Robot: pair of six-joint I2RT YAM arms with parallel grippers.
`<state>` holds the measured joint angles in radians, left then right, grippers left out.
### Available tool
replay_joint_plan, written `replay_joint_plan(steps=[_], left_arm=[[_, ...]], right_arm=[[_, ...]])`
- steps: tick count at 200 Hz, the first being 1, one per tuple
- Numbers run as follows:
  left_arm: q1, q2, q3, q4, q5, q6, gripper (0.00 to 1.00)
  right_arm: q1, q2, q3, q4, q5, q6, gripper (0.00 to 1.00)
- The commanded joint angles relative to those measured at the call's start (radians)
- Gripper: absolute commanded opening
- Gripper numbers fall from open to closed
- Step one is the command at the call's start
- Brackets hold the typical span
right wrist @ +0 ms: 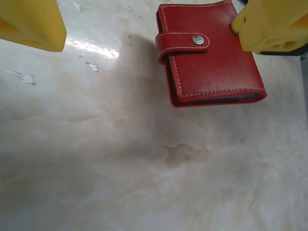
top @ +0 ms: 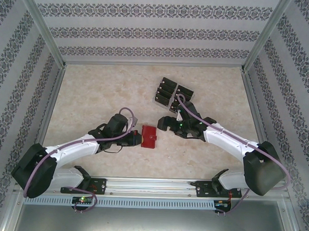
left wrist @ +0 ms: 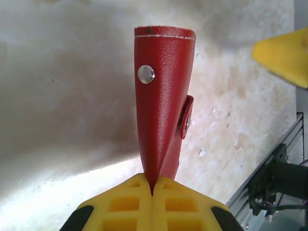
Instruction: Put the credit cards into the card holder
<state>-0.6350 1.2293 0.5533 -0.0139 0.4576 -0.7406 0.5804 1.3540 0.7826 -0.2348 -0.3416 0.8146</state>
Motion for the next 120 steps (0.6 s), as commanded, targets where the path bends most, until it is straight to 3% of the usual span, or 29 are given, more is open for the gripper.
replay_joint_plan(steps=[1, 72, 120], left_arm=[[-0.012, -0.025, 0.046, 0.042, -0.040, 0.003, 0.00], [-0.013, -0.031, 0.092, 0.028, -0.163, -0.049, 0.00], [-0.013, -0.027, 0.110, 0.021, -0.159, -0.046, 0.00]], right_arm=[[0.016, 0.001, -0.010, 0.065, -0.071, -0.014, 0.91], [0.093, -0.039, 0.042, -0.037, 0.140, 0.027, 0.74], [0.152, 0.056, 0.147, -0.046, 0.171, 0.003, 0.66]])
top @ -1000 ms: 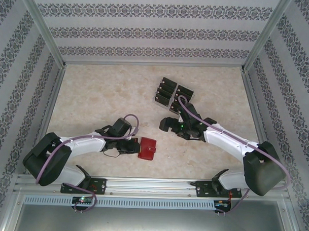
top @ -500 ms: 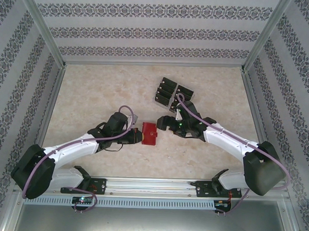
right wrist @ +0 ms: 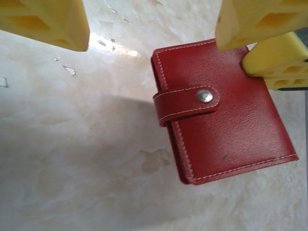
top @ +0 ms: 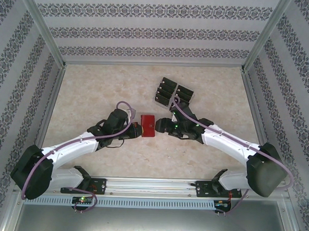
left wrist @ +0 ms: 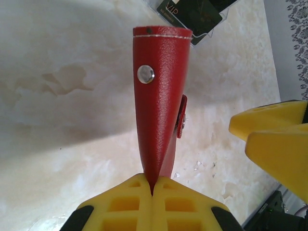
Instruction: Put the credit cards into the card holder
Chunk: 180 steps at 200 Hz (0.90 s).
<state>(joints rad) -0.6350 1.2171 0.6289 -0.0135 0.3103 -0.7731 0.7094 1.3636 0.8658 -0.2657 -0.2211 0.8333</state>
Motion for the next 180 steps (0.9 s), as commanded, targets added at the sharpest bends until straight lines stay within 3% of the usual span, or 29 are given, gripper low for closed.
replay_joint_plan(steps=[1, 118, 180], left_arm=[[-0.013, -0.015, 0.035, 0.020, -0.012, -0.013, 0.00], [-0.012, -0.018, 0.054, 0.010, 0.002, -0.011, 0.00], [-0.012, -0.019, 0.062, 0.005, 0.007, -0.011, 0.00]], right_arm=[[0.024, 0.048, 0.065, -0.015, 0.051, -0.017, 0.66], [0.065, 0.202, 0.175, -0.041, 0.062, -0.071, 0.58], [0.059, 0.206, 0.165, -0.070, 0.129, -0.072, 0.46]])
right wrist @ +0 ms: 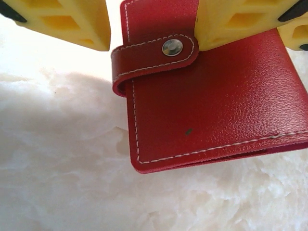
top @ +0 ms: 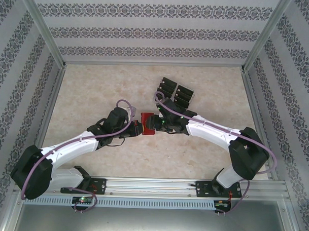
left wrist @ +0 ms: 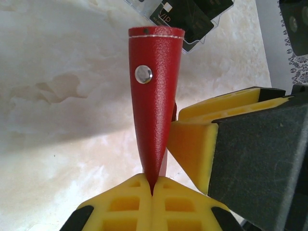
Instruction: Put the credit cards into the card holder
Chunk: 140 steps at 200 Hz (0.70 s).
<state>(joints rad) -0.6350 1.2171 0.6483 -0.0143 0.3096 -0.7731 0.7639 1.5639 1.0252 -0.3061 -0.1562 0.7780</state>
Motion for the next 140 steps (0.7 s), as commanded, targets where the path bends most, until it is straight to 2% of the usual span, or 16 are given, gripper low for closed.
replay_joint_plan(steps=[1, 51, 75, 96, 140], left_arm=[[-0.013, -0.018, 0.043, 0.005, 0.008, -0.012, 0.00], [-0.014, -0.017, 0.038, 0.011, 0.015, -0.016, 0.00], [-0.015, -0.017, 0.039, 0.012, 0.015, -0.017, 0.00], [-0.014, -0.018, 0.039, 0.014, 0.012, -0.019, 0.00], [-0.014, -0.038, 0.028, 0.011, -0.016, -0.024, 0.00]], right_arm=[[0.005, 0.006, 0.006, -0.030, 0.065, -0.017, 0.46], [-0.004, 0.011, 0.039, -0.040, 0.073, -0.047, 0.34], [-0.007, 0.020, 0.055, -0.045, 0.064, -0.055, 0.20], [-0.017, 0.024, 0.057, -0.054, 0.051, -0.065, 0.00], [-0.083, -0.035, -0.019, -0.062, 0.034, -0.070, 0.00]])
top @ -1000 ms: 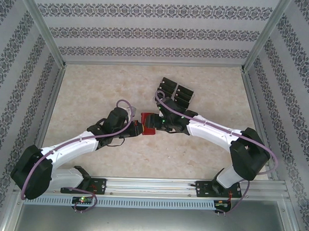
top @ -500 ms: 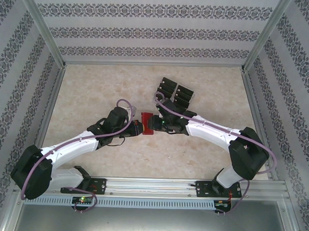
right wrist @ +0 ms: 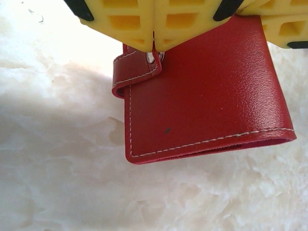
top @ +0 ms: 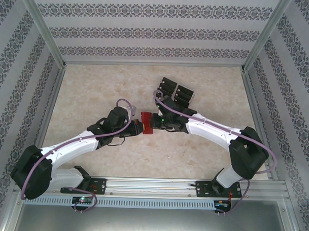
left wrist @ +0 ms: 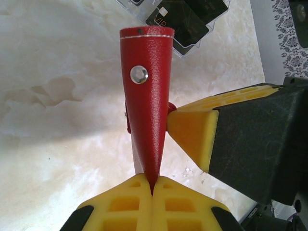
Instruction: Put the credit cards into the card holder
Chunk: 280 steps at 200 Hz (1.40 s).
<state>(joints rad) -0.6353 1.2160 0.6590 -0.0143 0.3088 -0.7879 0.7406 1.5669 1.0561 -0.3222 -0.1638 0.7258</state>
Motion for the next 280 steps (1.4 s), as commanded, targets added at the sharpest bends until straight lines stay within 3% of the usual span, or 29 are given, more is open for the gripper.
replay_joint_plan(steps=[1, 97, 115, 171, 219, 248, 280], left_arm=[[-0.014, -0.038, 0.017, 0.010, -0.015, -0.009, 0.00], [-0.014, 0.003, -0.065, 0.066, -0.049, -0.019, 0.00], [-0.014, 0.028, -0.098, 0.102, -0.059, -0.025, 0.17], [-0.011, 0.080, -0.159, 0.166, -0.127, -0.027, 0.43], [-0.004, 0.064, -0.104, 0.111, -0.104, 0.013, 0.65], [0.010, 0.069, -0.070, 0.112, -0.080, 0.010, 0.74], [0.025, 0.109, -0.044, 0.160, -0.051, -0.031, 0.77]], right_arm=[[-0.061, -0.039, -0.053, -0.047, 0.041, -0.018, 0.00], [-0.070, -0.096, -0.084, -0.032, -0.061, -0.023, 0.00], [-0.048, -0.095, -0.074, -0.035, -0.093, -0.015, 0.00], [-0.006, -0.077, -0.039, -0.054, -0.110, -0.016, 0.00], [-0.005, -0.123, -0.044, -0.044, -0.107, 0.016, 0.00], [-0.004, -0.143, -0.049, -0.035, -0.109, 0.030, 0.00], [-0.004, -0.158, -0.050, -0.037, -0.105, 0.031, 0.00]])
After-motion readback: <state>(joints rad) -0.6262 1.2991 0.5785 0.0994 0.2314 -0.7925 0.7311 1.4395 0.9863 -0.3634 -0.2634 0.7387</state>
